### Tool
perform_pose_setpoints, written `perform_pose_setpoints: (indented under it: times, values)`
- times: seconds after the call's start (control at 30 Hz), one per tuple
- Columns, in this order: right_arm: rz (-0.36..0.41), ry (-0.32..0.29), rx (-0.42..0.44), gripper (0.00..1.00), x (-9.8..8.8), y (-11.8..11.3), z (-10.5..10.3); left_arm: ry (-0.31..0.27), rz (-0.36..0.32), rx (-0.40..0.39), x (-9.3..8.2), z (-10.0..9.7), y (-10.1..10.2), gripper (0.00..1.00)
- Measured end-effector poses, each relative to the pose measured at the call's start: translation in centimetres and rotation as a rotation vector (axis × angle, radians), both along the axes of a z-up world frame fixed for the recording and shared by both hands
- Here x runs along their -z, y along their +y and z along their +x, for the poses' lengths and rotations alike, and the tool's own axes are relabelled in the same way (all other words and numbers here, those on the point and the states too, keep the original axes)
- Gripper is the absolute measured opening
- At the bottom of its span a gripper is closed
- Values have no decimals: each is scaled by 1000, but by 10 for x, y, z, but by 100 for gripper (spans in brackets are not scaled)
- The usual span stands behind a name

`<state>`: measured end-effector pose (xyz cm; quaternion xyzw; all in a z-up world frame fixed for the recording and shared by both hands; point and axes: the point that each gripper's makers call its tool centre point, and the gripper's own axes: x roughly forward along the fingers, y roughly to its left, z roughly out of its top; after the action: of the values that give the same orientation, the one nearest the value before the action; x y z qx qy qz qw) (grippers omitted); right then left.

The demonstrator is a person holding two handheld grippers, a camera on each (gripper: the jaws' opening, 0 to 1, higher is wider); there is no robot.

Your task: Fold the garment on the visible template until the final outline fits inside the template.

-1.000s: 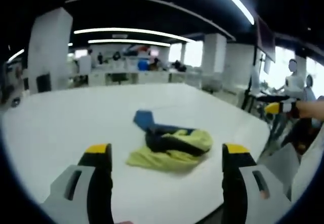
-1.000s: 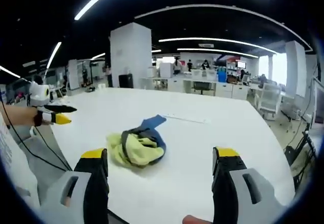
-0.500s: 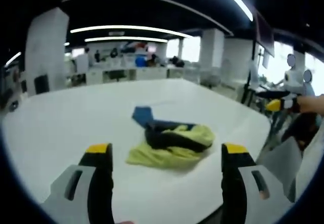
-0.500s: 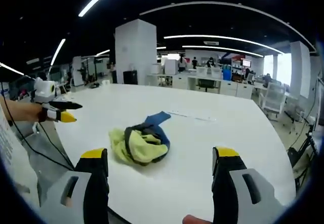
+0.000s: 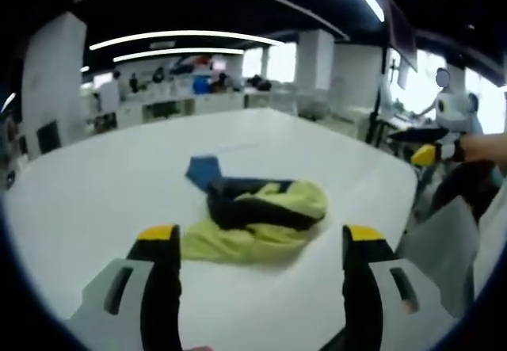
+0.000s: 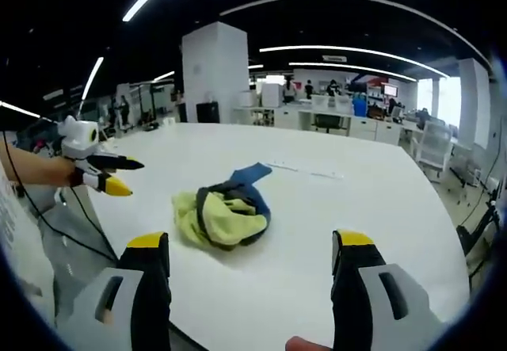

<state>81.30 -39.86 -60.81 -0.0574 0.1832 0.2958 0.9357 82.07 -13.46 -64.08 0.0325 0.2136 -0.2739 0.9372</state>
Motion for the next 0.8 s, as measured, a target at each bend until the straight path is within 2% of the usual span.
perform_pose_setpoints:
  times: [0.13, 0.2, 0.4, 0.53, 0.7, 0.8]
  values:
    - [8, 11, 0, 84, 4, 2, 2, 34, 78, 106, 23, 5, -22, 78]
    - [6, 15, 0, 84, 6, 2, 2, 34, 88, 146, 29, 9, -33, 77]
    - [9, 27, -1, 84, 10, 1, 3, 40, 82, 182, 35, 23, -51, 76]
    - [3, 37, -2, 84, 15, 1, 5, 46, 103, 200, 41, 31, -53, 75]
    - [4, 41, 7, 83, 18, -2, 7, 77, 97, 226, 47, 37, -62, 68]
    - [3, 43, 18, 82, 20, -5, 8, 100, 123, 253, 57, 39, -73, 71]
